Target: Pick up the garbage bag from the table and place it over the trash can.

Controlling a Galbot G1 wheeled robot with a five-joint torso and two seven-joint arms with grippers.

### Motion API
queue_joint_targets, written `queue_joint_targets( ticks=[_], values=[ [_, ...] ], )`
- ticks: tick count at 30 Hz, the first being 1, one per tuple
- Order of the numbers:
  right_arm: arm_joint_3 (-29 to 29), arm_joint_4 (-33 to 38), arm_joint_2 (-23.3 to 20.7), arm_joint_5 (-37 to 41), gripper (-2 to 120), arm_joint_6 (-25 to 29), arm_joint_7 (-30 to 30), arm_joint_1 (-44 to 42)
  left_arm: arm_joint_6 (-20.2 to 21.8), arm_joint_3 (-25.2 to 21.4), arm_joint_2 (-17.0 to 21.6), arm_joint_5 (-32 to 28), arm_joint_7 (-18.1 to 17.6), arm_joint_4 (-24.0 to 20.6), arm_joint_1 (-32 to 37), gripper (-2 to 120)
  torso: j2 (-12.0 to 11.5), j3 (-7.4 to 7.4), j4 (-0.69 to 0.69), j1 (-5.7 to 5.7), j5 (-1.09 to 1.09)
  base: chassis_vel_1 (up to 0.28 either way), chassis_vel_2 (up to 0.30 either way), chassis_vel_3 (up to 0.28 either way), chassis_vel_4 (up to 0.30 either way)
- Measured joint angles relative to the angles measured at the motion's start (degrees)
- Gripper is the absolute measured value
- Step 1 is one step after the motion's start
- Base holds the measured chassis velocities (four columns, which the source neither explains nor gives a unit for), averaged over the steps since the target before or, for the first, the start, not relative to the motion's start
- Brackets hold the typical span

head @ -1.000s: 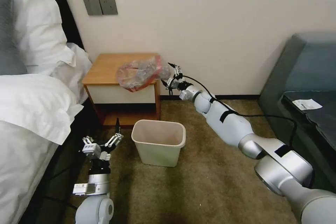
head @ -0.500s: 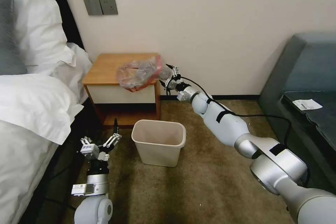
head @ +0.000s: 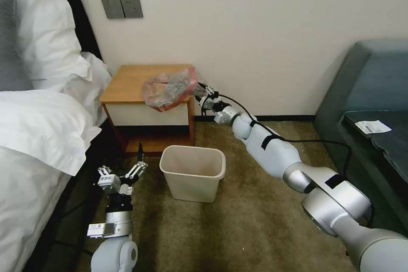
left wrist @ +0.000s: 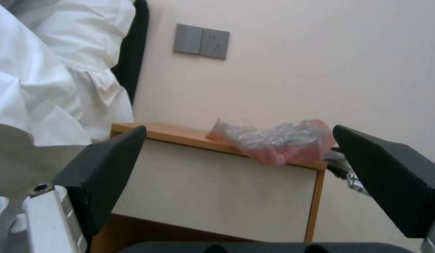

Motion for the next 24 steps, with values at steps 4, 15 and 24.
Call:
queue_joint_targets(
  ticks=[4, 15, 24],
  values=[
    [0.0, 0.0, -0.1, 0.2, 19, 0.0, 0.0, 0.0, 0.0, 0.1, 0.1, 0.0, 0.0, -0.1, 0.1, 99, 0.0, 0.00, 0.00, 0.00, 0.00, 0.000, 0.000, 0.000, 0.000],
    [-0.2, -0.2, 0.4, 0.7, 0, 0.1, 0.3, 0.1, 0.1, 0.2, 0.3, 0.0, -0.1, -0.3, 0.0, 99, 0.0, 0.00, 0.00, 0.00, 0.00, 0.000, 0.000, 0.000, 0.000],
    [-0.4, 0.6, 0.1, 0.8, 0, 0.1, 1.0, -0.2, 0.2, 0.6, 0.1, 0.3, -0.2, 0.0, -0.2, 99, 0.0, 0.00, 0.00, 0.00, 0.00, 0.000, 0.000, 0.000, 0.000]
  ],
)
